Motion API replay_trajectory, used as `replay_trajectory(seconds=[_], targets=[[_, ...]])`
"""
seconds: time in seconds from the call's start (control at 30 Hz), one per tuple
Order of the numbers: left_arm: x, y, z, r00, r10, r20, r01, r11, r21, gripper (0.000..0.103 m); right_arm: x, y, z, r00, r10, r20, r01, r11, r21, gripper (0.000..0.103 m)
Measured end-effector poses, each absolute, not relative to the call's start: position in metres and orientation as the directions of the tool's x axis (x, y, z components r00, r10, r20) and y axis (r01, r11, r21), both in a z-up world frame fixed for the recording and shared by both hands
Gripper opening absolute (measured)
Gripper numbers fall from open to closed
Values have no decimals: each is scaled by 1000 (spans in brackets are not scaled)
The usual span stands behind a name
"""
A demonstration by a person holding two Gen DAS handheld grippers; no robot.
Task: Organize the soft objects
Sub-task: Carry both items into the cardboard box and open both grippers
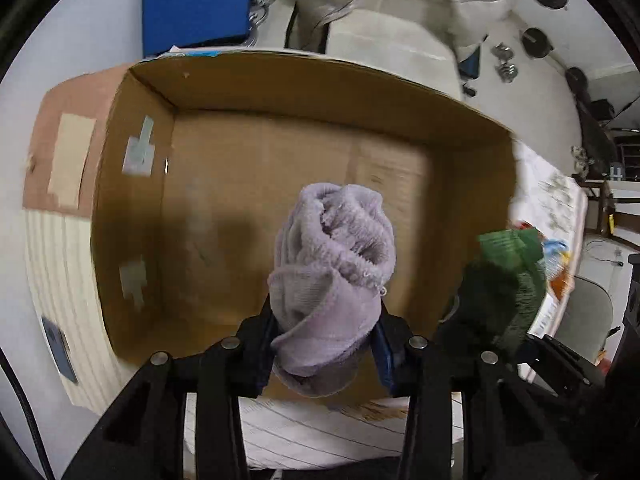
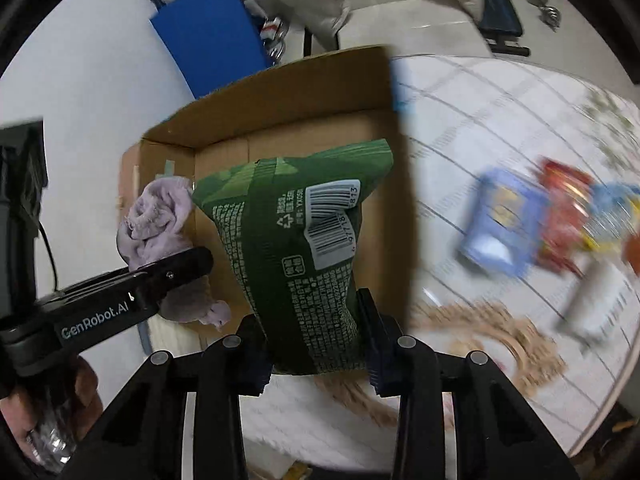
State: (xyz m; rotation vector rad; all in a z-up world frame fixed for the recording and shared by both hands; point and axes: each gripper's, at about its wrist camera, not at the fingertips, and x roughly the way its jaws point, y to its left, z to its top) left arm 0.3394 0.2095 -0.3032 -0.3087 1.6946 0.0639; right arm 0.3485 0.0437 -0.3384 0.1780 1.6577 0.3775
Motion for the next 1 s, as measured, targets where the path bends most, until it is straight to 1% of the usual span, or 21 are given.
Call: replay_trajectory(seconds=[0.13,0.33,0.5,0.57,0.6,0.63,0.67,0.7,0.73,0.77,0.8,0.9,0.97,1.0], targets=[[365,234,-346,-203,-209,-956,-231,960,-161,38,373,98,-376,-179,307,-935,-94,940,327,39],[386,246,-391,-272,-215,-938,-199,966,-164,38,394,128,-428,-213,258,-942,-79,957,280,39],[387,243,-405,-303,-211,-929,-168,972,-166,40,396,135,-441,-218,230,-948,-82,964,253,39],[384,246,-407,-307,-224,-925,-189,967,-172,41,397,142,-442,-223,221,-950,-86,966,245,39],[382,248,-407,-311,-241,-919,-204,962,-183,42,395,142,-440,-224,222,-949,-88,965,247,40],[381,249,-407,-311,-242,-919,-208,961,-183,46,394,144,-439,-224,218,-950,-95,965,244,40],[380,252,-405,-307,-228,-924,-207,964,-169,55,394,146,-437,-221,207,-953,-104,967,234,42],[378,256,-401,-291,-202,-935,-204,968,-146,61,390,148,-430,-217,199,-956,-114,967,227,52],[377,260,-395,-272,-196,-942,-204,969,-143,80,390,149,-427,-210,197,-958,-120,967,225,67],[375,262,-391,-261,-201,-944,-207,967,-149,87,390,149,-423,-203,202,-958,-122,966,229,75],[371,266,-383,-243,-206,-948,-215,964,-155,88,389,148,-419,-197,211,-958,-121,964,237,83],[360,270,-365,-212,-203,-956,-212,964,-158,90,383,146,-403,-165,185,-969,-147,967,209,85],[351,270,-353,-186,-187,-965,-201,968,-149,95,376,144,-393,-146,168,-975,-167,967,192,93],[345,269,-346,-165,-174,-971,-199,970,-140,96,383,143,-389,-137,163,-977,-175,967,186,97]])
